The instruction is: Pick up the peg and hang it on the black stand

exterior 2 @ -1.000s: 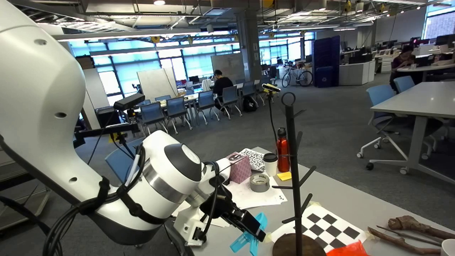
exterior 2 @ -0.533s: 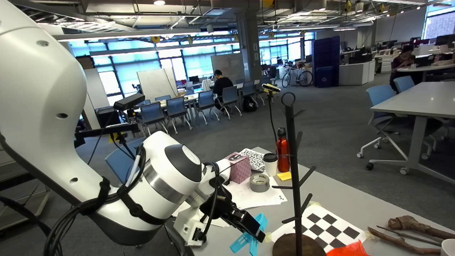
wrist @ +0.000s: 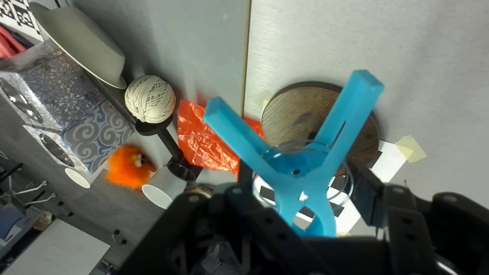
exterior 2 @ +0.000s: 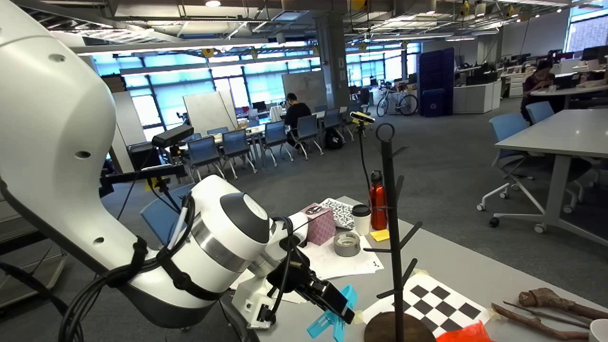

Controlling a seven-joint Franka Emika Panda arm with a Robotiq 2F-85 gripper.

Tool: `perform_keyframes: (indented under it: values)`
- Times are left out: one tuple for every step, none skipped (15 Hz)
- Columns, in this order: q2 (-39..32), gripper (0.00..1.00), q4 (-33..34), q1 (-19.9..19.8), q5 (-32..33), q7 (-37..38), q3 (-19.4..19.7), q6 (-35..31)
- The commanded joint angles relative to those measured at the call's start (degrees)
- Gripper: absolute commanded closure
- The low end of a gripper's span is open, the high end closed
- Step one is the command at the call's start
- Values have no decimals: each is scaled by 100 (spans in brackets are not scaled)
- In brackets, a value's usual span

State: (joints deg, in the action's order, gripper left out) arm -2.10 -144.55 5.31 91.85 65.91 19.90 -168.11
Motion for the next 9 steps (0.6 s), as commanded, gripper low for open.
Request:
perform_keyframes:
  values:
    - [0, 38, 0, 0, 0, 0, 0, 0]
    - [0, 38, 0, 0, 0, 0, 0, 0]
    - [0, 38, 0, 0, 0, 0, 0, 0]
    - [0, 38, 0, 0, 0, 0, 0, 0]
    - [0, 38, 0, 0, 0, 0, 0, 0]
    - [0, 38, 0, 0, 0, 0, 0, 0]
    - [0, 38, 0, 0, 0, 0, 0, 0]
    - [0, 38, 0, 0, 0, 0, 0, 0]
    - [0, 63, 0, 0, 0, 0, 0, 0]
